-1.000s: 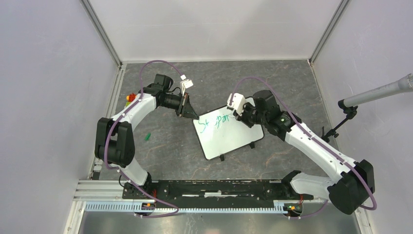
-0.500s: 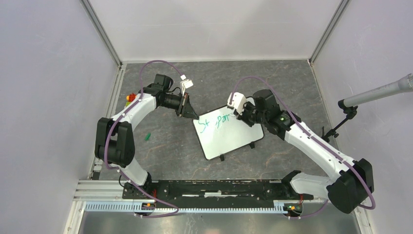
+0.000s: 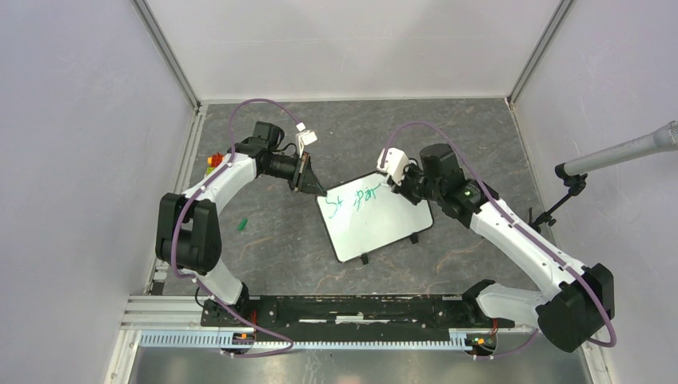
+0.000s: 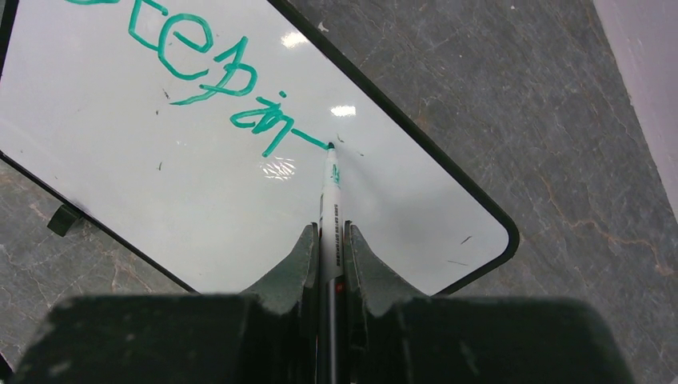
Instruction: Write a sentence on the whiteboard
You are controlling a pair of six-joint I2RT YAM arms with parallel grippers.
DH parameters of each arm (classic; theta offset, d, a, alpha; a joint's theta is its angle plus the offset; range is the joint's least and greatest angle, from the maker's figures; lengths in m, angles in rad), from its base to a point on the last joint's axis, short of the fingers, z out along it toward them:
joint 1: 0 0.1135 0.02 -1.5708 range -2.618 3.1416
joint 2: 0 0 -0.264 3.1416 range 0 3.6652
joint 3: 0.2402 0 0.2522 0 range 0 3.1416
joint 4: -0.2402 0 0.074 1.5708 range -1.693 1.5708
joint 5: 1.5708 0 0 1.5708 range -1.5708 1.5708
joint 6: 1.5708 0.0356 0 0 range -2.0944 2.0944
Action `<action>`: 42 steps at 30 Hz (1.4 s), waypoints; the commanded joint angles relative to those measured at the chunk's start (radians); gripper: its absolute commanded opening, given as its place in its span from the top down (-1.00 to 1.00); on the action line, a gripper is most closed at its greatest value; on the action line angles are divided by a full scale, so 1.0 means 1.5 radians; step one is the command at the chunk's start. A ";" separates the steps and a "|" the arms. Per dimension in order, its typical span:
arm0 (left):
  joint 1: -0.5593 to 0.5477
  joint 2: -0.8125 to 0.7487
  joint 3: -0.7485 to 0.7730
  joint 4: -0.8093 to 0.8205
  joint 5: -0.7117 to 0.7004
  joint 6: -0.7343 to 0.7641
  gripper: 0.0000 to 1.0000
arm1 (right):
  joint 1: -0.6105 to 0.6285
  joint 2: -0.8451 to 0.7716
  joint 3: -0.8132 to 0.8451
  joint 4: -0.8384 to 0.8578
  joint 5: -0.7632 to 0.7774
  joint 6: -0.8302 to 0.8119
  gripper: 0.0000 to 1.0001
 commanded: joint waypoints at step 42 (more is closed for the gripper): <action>-0.006 0.012 0.011 -0.005 -0.031 0.028 0.95 | -0.006 -0.030 -0.022 0.000 0.016 -0.005 1.00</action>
